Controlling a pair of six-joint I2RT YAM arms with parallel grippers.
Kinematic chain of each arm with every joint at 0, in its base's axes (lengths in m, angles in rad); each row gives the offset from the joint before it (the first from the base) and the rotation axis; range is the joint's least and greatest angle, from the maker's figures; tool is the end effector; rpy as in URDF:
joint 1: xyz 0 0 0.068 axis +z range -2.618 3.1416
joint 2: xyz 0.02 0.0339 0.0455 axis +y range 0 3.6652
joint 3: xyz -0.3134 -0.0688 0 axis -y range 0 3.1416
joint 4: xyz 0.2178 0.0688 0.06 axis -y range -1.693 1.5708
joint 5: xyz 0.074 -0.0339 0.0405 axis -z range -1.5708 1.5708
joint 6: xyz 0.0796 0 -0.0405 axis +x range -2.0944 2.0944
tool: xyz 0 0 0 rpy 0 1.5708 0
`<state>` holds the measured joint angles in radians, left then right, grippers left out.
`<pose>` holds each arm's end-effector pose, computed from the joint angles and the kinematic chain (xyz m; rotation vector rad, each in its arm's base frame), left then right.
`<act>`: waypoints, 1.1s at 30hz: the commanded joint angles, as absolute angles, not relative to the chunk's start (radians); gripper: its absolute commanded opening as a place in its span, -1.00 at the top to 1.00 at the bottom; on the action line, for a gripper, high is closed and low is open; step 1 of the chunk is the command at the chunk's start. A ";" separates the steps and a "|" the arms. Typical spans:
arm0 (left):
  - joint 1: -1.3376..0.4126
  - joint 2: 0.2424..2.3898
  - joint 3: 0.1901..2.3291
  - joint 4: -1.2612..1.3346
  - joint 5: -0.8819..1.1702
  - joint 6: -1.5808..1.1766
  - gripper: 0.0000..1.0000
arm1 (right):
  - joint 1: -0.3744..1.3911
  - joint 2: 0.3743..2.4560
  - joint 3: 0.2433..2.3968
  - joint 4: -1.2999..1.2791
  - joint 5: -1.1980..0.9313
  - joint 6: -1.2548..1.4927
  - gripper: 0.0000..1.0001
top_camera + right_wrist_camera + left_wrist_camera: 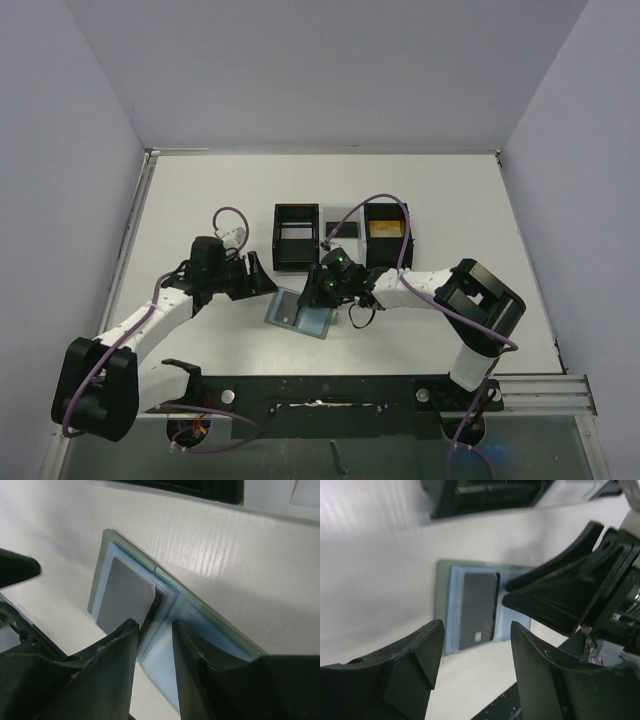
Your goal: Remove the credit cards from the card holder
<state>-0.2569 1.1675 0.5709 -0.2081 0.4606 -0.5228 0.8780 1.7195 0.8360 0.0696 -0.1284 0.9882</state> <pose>0.1957 -0.0880 0.2243 -0.0954 2.4600 -0.9069 0.2195 0.2805 0.1820 0.0778 2.6322 0.9418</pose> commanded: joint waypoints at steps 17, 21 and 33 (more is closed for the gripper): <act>-0.454 1.327 0.518 -0.030 0.367 -0.641 0.26 | 0.861 1.770 0.802 0.196 -0.236 1.125 0.36; -0.461 1.317 0.498 -0.036 0.325 -0.642 0.26 | 0.859 1.786 0.796 0.191 -0.216 1.152 0.41; -0.509 1.335 0.488 -0.022 0.346 -0.696 0.56 | 0.807 1.793 0.724 0.397 -0.363 1.199 0.74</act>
